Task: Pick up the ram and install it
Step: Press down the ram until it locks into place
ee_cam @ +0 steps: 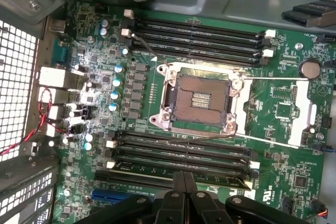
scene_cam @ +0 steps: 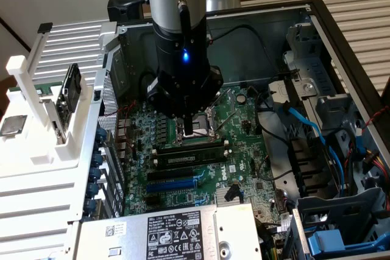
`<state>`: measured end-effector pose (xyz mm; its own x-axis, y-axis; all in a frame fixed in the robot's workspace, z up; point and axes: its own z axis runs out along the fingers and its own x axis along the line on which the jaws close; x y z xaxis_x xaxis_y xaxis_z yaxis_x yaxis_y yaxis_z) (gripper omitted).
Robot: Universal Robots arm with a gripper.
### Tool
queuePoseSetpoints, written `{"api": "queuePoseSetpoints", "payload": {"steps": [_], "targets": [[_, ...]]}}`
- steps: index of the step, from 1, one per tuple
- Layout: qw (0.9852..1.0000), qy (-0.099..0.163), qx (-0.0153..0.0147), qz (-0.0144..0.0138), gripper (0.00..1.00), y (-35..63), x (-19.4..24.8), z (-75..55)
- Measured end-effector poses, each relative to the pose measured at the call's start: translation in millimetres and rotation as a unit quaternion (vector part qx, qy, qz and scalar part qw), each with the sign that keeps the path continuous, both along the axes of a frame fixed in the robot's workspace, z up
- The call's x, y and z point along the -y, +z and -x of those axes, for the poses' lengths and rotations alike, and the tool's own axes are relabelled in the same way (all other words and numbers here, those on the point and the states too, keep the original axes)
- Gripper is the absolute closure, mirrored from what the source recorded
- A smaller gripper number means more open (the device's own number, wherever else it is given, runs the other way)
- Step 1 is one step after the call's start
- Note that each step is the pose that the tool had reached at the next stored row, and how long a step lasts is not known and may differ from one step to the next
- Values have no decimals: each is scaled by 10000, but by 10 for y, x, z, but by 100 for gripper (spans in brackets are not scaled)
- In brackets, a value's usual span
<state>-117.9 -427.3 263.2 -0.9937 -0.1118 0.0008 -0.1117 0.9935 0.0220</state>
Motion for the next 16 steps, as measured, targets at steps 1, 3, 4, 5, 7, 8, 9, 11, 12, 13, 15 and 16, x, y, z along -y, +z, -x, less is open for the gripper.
{"api": "queuePoseSetpoints", "payload": {"steps": [1, 3, 4, 5, 7, 8, 9, 11, 12, 13, 15, 16], "targets": [[10000, -33, 0, -4, 90, 0, 0, 0], [9999, -127, 0, -10, 90, 1, 0, 0], [9998, -179, 0, -13, 90, 2, 0, 0], [9997, -230, 1, -15, 90, 2, 0, 0], [9990, -435, 1, -21, 90, 7, 0, 0], [9988, -485, 0, -22, 90, 9, 0, 0], [9986, -528, 1, -23, 90, 10, 0, -1], [9983, -581, 1, -26, 90, 10, 0, 0], [9981, -609, 0, -27, 90, 11, 0, 0], [9981, -610, 1, -26, 90, 11, 0, 0], [9981, -609, 0, -22, 90, 11, 1, 0], [9981, -609, -3, -21, 90, 12, 1, -1]]}}
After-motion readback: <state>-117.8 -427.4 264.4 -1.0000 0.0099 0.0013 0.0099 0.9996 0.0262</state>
